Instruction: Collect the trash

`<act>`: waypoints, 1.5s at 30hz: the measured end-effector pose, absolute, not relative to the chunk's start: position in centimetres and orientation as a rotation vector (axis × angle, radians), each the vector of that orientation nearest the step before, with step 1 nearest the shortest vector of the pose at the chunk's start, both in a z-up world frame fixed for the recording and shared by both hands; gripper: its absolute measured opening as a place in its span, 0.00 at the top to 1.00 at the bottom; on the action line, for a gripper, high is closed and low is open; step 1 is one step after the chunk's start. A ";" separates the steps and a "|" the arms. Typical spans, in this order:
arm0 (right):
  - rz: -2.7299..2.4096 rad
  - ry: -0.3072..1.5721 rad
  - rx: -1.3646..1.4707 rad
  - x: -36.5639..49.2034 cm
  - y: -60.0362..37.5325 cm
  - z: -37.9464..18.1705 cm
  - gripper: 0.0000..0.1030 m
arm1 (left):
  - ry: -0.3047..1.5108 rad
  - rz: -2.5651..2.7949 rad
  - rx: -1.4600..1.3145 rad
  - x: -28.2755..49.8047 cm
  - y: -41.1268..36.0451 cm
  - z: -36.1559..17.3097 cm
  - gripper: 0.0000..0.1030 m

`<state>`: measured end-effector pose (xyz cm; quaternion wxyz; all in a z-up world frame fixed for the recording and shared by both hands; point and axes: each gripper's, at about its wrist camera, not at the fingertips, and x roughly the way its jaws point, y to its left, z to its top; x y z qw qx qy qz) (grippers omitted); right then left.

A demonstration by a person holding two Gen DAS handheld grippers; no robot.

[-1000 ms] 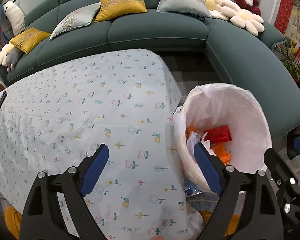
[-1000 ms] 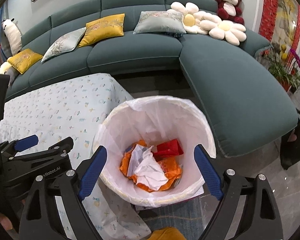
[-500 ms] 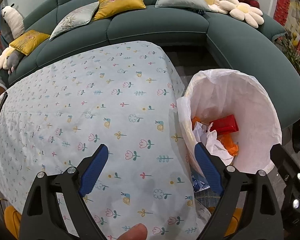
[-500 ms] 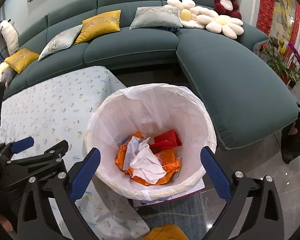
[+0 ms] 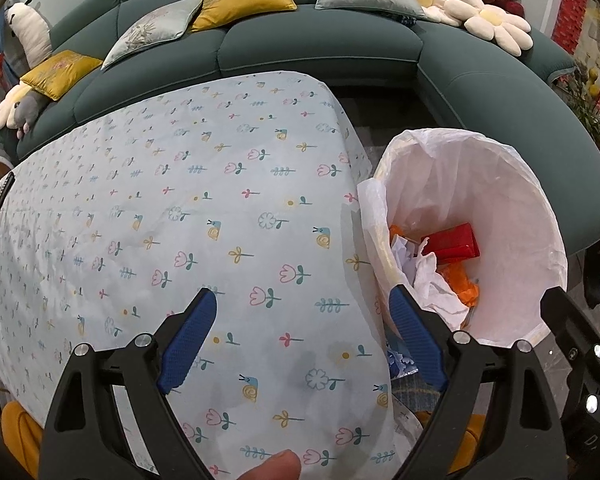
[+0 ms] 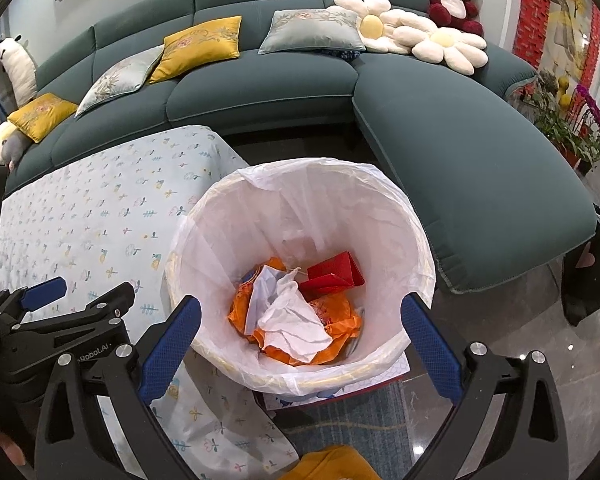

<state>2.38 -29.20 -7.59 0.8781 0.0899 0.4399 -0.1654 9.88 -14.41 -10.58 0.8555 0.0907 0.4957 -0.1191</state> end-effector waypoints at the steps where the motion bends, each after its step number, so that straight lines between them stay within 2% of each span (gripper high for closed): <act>1: -0.345 0.917 0.185 2.4 -29.1 -7.6 0.06 | 1.041 -0.250 0.191 9.8 -14.4 -10.6 0.19; 45: -0.336 0.941 0.137 2.5 -27.9 -8.1 0.07 | 1.045 -0.170 0.174 9.5 -13.0 -10.9 0.19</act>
